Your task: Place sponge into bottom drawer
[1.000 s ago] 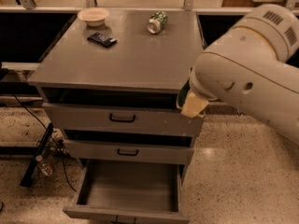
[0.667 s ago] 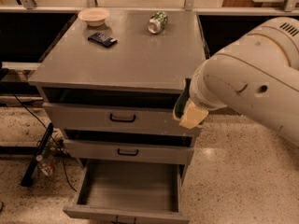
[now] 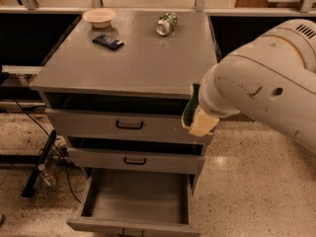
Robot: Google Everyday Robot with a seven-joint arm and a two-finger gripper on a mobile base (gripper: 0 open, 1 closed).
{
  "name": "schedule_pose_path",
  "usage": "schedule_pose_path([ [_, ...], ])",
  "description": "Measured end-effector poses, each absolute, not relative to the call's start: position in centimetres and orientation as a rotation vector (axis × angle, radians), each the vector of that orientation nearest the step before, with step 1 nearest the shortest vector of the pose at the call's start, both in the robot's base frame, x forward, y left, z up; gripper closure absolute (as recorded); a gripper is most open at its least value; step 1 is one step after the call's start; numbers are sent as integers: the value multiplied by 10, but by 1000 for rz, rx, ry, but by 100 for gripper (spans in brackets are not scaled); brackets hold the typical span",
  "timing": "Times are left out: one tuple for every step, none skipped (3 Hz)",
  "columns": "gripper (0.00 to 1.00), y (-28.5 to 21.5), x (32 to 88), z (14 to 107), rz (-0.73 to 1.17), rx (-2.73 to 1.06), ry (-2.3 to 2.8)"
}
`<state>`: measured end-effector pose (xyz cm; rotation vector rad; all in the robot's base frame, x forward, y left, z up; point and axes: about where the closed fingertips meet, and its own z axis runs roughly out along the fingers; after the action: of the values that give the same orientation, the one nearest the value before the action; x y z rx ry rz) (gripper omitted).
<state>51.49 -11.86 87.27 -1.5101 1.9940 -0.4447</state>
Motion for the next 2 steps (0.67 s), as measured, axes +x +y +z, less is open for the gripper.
schedule_pose_path([
  [100, -115, 521, 842, -391, -1545, 2006],
  [100, -105, 517, 790, -280, -1616, 2009],
])
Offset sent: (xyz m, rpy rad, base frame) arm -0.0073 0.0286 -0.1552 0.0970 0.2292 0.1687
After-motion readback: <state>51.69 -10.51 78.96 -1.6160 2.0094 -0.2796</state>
